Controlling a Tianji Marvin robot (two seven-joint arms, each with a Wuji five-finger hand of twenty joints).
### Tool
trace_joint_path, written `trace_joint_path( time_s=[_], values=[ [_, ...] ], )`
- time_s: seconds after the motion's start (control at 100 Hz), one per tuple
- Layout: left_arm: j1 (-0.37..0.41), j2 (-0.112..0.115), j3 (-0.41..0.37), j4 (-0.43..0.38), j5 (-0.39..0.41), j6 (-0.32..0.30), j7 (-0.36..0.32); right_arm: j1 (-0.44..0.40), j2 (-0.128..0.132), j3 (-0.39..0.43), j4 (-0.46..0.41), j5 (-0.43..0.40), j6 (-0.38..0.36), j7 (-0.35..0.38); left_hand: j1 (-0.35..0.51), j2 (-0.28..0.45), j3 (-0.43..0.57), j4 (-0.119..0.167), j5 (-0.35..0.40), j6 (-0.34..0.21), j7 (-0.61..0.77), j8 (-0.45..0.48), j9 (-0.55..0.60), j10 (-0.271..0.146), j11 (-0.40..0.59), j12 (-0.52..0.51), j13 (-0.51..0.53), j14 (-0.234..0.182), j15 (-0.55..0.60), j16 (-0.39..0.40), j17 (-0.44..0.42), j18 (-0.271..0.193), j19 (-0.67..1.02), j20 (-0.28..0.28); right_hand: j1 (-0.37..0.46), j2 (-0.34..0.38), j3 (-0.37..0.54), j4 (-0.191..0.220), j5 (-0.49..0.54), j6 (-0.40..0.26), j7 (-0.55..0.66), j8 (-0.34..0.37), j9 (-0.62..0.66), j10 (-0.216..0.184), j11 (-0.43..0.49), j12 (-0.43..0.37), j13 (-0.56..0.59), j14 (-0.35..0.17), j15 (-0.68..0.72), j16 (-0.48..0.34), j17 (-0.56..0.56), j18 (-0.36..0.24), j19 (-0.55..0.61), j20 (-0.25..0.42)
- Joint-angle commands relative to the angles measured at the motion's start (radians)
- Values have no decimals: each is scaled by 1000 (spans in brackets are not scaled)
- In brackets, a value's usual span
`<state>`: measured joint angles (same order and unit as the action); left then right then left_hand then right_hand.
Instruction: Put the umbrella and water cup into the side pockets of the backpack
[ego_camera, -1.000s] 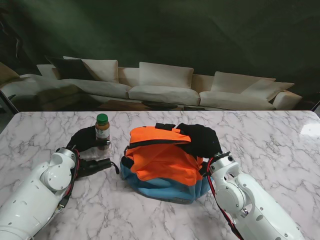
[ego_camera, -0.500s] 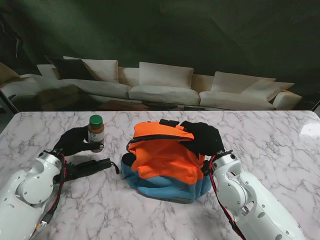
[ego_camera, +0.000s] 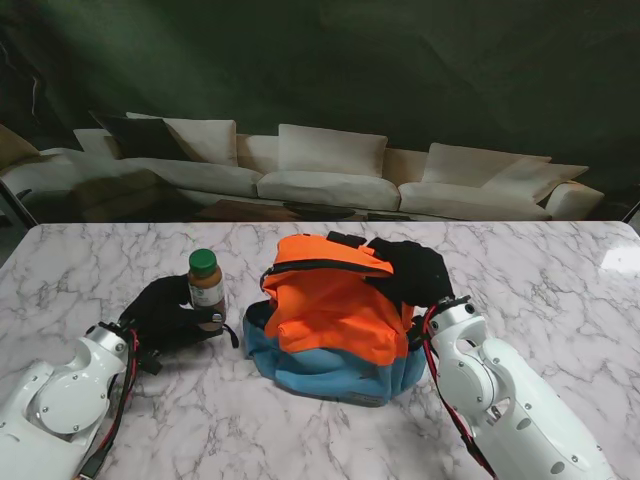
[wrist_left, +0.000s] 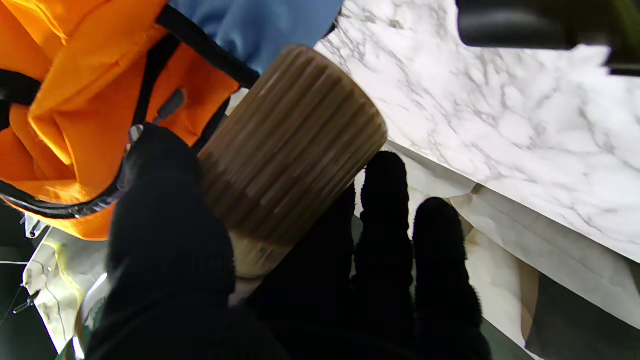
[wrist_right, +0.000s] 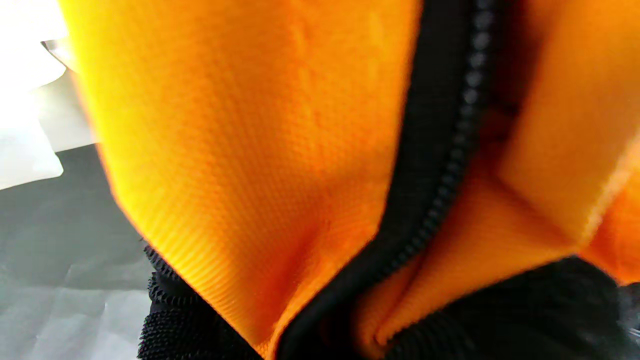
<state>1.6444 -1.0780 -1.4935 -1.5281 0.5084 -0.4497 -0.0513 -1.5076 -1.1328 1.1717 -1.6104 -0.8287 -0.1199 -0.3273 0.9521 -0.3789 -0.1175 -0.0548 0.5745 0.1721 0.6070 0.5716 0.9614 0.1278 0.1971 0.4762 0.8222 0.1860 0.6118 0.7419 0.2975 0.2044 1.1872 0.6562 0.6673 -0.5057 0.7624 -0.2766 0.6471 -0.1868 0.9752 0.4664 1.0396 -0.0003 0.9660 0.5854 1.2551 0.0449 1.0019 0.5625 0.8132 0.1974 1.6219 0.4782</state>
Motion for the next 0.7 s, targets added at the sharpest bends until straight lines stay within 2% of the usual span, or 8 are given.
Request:
trace_joint_path(
  time_s=[0.0,0.24,0.35,0.55,0.63,0.69],
  values=[
    [-24,-7,20,8,-25,3,-23,-10,3,4,13,-6,-2,-1,271,154,168,67,99,-164,117,31,98,-98,130,54,20,5,34,15,-9,15,38,17,135,101,109,50,59,-151,121,43,0,-16,35,-4,18,-28,14,10,-7,-21,9,9],
    [-71,-8,70,5,-98,38,-60,-33,2,18,-14,-11,-12,-11,272,165,167,67,94,-166,111,35,85,-99,139,59,5,3,33,20,-19,16,24,12,134,101,108,50,64,-156,119,45,1,-16,35,-5,19,-27,12,9,-7,-20,7,9],
    [-110,-5,101,12,-105,47,-82,-38,4,24,-20,-14,-17,-6,274,175,161,66,91,-170,102,38,73,-102,137,54,-18,1,-28,-10,-43,24,-17,-1,135,102,109,51,65,-155,117,46,1,-15,35,-5,19,-27,12,9,-8,-20,7,9],
    [-166,-7,165,33,-168,76,-112,-41,6,28,-29,-21,-17,0,270,171,152,67,111,-187,92,27,60,-103,136,67,-66,2,-83,-40,-104,35,-83,-14,135,101,108,51,66,-155,116,47,1,-15,35,-5,19,-27,12,9,-8,-19,6,9],
    [-179,-9,182,36,-190,85,-116,-40,6,27,-30,-21,-17,-1,266,164,150,69,132,-198,82,14,47,-98,135,96,-85,0,-92,-40,-122,34,-105,-11,134,100,108,51,65,-155,115,47,1,-15,35,-5,19,-27,12,9,-8,-19,5,9],
    [-186,-10,192,36,-206,88,-121,-40,5,26,-30,-19,-16,0,258,146,147,71,161,-207,71,-4,4,-79,132,163,-124,5,-76,-6,-140,28,-120,5,134,101,108,51,65,-155,114,48,1,-15,35,-5,18,-27,11,9,-9,-19,4,9]
  ],
)
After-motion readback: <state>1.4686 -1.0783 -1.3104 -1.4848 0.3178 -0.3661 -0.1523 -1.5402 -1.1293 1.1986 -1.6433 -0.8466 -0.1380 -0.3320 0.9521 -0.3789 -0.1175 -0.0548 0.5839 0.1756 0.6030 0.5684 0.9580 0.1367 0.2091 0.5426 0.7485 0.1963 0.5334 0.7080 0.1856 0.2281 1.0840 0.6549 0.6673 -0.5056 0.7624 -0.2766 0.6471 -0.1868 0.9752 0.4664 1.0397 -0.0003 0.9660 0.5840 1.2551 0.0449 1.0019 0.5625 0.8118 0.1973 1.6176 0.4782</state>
